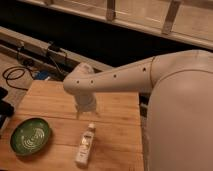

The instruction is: Place the bottle in the ceramic bowl

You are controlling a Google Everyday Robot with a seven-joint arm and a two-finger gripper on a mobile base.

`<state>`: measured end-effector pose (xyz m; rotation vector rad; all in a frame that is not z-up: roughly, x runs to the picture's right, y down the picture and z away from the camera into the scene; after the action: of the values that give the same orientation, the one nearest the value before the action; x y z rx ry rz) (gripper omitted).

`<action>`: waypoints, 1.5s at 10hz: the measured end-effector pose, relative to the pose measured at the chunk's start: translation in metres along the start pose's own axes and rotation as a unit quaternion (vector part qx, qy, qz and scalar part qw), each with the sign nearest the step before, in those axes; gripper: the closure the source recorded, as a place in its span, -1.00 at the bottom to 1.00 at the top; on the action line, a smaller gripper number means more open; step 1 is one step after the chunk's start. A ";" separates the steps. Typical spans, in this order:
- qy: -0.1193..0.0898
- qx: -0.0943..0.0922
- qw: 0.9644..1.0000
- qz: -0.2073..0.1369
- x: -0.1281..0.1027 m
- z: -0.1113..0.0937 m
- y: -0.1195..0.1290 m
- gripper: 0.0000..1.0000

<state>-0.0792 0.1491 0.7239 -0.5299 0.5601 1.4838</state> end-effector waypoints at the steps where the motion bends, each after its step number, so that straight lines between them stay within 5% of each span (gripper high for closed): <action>1: 0.003 -0.001 1.000 0.002 0.005 0.010 0.000 -0.30; 3: 0.009 0.000 1.000 0.014 0.011 0.026 -0.002 -0.30; 8: 0.012 0.000 1.000 0.014 0.012 0.028 0.000 -0.30; 12: 0.043 -0.006 0.999 0.010 0.021 0.056 0.007 -0.30; 15: 0.050 -0.016 0.999 0.016 0.027 0.058 0.010 -0.30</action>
<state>-0.0880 0.2071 0.7511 -0.6244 0.6262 1.5042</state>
